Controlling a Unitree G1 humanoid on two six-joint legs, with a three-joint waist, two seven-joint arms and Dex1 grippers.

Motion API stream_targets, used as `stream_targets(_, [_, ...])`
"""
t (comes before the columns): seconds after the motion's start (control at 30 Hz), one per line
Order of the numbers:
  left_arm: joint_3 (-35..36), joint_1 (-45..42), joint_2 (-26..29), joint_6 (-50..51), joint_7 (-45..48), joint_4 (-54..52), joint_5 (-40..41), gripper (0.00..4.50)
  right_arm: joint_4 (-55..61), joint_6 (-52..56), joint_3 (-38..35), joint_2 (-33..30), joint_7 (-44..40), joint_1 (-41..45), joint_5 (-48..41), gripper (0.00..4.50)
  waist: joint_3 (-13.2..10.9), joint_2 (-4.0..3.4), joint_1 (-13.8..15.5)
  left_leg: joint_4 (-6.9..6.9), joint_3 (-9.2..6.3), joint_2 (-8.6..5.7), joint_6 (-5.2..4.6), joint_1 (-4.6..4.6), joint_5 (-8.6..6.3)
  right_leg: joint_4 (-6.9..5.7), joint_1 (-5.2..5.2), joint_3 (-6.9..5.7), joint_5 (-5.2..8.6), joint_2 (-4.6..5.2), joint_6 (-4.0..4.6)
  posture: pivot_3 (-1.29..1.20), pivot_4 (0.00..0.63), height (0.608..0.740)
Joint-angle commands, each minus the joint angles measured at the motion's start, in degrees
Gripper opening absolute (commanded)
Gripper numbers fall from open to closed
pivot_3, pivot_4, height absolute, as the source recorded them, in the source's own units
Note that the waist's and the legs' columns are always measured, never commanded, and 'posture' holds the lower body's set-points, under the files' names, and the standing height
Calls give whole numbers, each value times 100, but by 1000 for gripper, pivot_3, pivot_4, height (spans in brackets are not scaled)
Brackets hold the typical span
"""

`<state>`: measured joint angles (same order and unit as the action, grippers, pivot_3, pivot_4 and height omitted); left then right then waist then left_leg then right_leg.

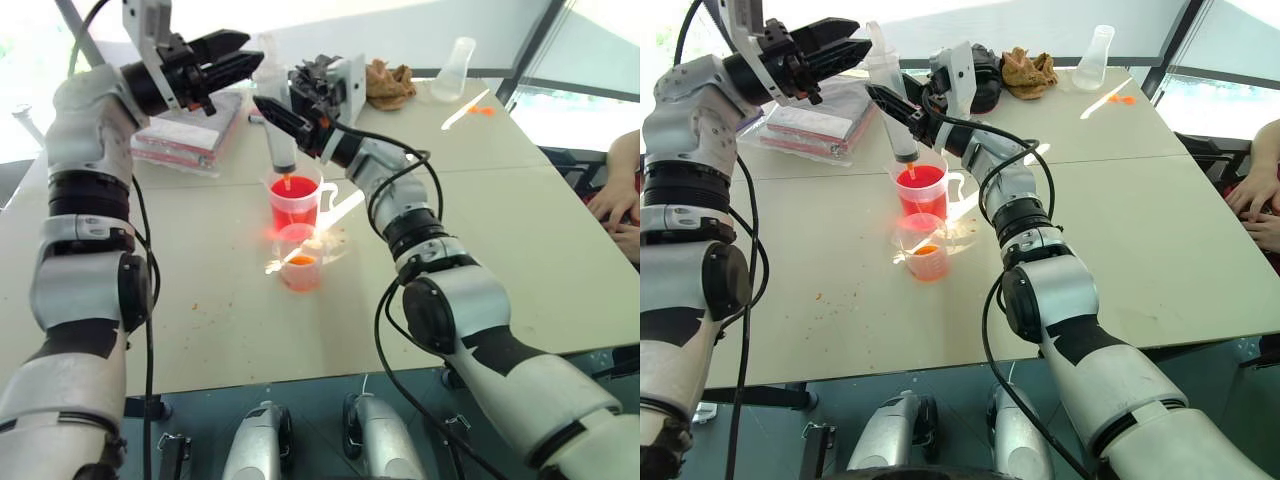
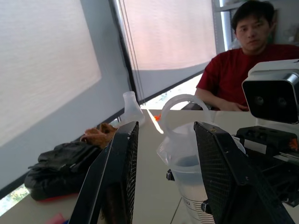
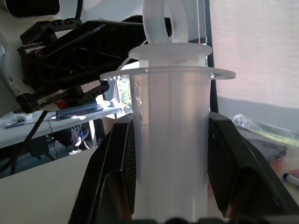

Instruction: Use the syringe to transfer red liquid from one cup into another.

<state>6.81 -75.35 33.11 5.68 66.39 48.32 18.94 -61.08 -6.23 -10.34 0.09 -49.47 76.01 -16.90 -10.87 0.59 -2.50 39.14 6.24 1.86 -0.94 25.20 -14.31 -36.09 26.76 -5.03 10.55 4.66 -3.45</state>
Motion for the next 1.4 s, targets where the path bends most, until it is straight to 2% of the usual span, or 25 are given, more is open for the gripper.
stream_targets(0.03, [-54,-280,-72,-254,42,81,-152,1890,304,-65,15,103,-30,41,-65,1455,0,0,11,0,1,0,0,1,0,0,0,0,0,0,0,0,150,740])
stream_targets(0.4, [-250,-399,-351,-934,6,724,-694,1890,499,-121,207,336,27,-243,24,1455,0,0,3,1,0,-1,-3,1,-1,0,0,0,0,1,0,0,150,740])
stream_targets(0.47, [-270,-390,-385,-1013,-71,824,-787,1396,517,-150,247,364,53,-298,62,1455,0,0,2,1,0,-1,-3,1,-1,0,0,0,0,1,0,0,150,740])
stream_targets(0.6, [-258,-320,-470,-1153,-33,888,-858,936,561,-199,303,412,99,-403,138,1455,0,0,3,1,0,-1,-6,1,-3,-1,0,0,0,0,0,0,150,740])
stream_targets(0.8, [-182,-285,-577,-1251,-53,954,-858,10,574,-254,336,461,172,-472,181,1455,0,0,4,1,-4,-1,-8,1,-4,0,0,0,0,1,0,0,150,740])
stream_targets(1.4, [356,-700,-782,-1331,-614,1176,-598,10,366,-529,416,535,272,-709,352,1455,0,0,0,1,-6,-1,-8,1,-4,0,0,-1,0,1,0,0,150,740])
